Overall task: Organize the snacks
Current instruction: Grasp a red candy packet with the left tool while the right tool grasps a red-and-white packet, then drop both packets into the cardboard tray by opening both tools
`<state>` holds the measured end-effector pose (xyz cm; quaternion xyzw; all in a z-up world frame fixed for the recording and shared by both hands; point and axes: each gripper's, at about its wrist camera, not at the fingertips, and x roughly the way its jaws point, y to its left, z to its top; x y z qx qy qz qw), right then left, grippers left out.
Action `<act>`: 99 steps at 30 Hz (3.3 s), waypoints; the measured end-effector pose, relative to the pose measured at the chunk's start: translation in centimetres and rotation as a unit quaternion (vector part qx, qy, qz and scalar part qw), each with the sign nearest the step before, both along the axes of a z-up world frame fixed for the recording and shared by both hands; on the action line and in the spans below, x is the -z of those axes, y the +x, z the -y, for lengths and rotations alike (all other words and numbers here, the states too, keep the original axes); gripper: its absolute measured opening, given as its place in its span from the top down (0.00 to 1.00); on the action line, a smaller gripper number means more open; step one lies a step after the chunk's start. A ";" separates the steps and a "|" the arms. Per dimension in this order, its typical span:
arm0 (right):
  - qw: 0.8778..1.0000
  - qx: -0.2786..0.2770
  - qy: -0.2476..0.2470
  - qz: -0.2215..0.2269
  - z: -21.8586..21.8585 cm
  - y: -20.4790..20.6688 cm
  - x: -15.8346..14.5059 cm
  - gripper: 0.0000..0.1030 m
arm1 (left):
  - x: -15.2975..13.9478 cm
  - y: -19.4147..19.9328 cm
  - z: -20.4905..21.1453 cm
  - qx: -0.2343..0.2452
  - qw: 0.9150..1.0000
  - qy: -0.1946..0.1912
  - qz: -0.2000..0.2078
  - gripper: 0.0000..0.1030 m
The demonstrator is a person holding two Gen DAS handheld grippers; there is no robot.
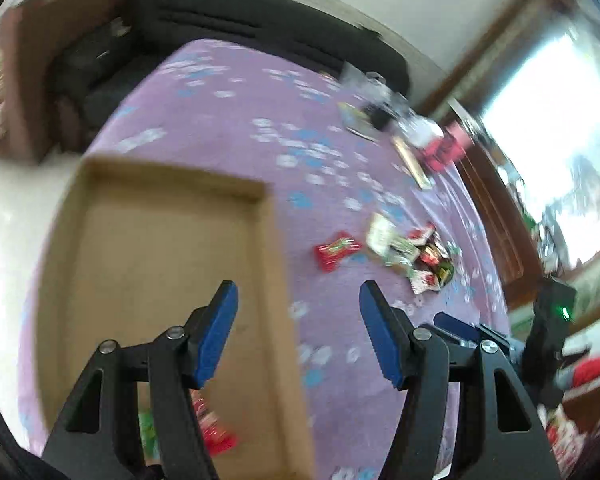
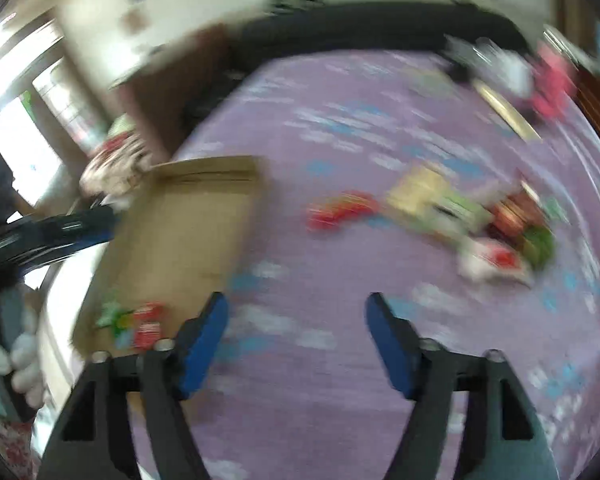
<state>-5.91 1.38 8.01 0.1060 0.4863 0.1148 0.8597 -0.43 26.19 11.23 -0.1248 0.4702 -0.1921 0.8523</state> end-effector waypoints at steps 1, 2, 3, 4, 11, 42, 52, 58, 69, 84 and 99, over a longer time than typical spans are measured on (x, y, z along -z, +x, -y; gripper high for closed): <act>1.000 0.020 0.007 -0.011 2.0 0.4 0.7 0.47 | 0.1 0.8 1.6 0.015 1.000 0.015 0.005 0.38; 0.999 0.039 0.016 -0.018 3.9 0.6 1.3 0.47 | 0.3 1.8 3.3 0.029 0.999 0.027 0.004 0.38; 0.998 0.054 0.023 -0.024 5.7 0.9 1.8 0.47 | 0.8 3.0 5.5 0.048 0.998 0.037 0.000 0.38; 0.997 0.066 0.033 -0.030 7.3 1.1 2.2 0.47 | 1.2 3.8 6.7 0.059 0.997 0.048 0.000 0.38; 0.995 0.070 0.067 -0.033 12.2 2.3 2.4 0.46 | 6.9 9.1 13.7 0.107 0.980 0.164 -0.022 0.38; 0.971 -0.228 -0.066 -0.029 6.3 5.9 5.8 0.46 | 9.0 5.8 14.0 0.071 0.985 0.133 -0.081 0.80; 0.986 -0.154 -0.046 -0.040 8.2 5.0 5.1 0.81 | 6.5 4.1 11.9 0.048 0.994 0.069 -0.066 0.81; 0.989 -0.145 -0.003 -0.025 6.0 3.2 2.0 0.81 | 2.8 1.2 6.3 -0.003 0.999 0.030 -0.045 0.81; 0.967 -0.236 0.090 -0.018 -10.3 3.0 -1.1 0.81 | 4.7 -1.5 -9.3 -0.146 0.983 0.075 -0.076 0.81; 0.971 -0.218 0.079 -0.065 -21.3 4.2 3.8 0.78 | 6.8 -2.7 -12.5 -0.129 0.983 0.085 -0.097 0.68; 0.975 -0.211 0.066 -0.035 -20.5 2.8 2.3 0.69 | 1.6 -4.0 -12.6 -0.156 0.987 -0.002 -0.046 0.41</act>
